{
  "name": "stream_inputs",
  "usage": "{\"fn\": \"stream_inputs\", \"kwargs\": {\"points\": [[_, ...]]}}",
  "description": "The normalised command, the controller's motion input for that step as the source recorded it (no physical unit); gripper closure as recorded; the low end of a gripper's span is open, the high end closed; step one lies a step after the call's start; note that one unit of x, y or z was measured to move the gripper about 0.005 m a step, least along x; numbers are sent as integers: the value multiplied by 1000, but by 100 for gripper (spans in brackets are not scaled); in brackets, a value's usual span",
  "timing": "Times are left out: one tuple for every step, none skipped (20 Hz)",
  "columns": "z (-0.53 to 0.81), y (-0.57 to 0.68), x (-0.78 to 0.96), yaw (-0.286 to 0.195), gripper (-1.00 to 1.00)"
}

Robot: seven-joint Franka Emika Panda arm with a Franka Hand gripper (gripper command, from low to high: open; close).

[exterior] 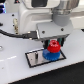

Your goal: Insert the blue gear onto the right peg, followed by the red gear

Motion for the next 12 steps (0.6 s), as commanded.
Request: {"fn": "stream_inputs", "kwargs": {"points": [[-343,-127,160,0,100],[309,-63,0,0,100],[394,-31,0,0,100],[483,-43,0,0,100],[451,-71,0,0,100],[349,-97,0,0,100],[229,-109,0,0,100],[-366,-140,169,0,100],[-369,-129,143,0,100],[-310,-93,148,0,100],[-185,-51,170,0,100],[-85,-46,173,0,100]]}}
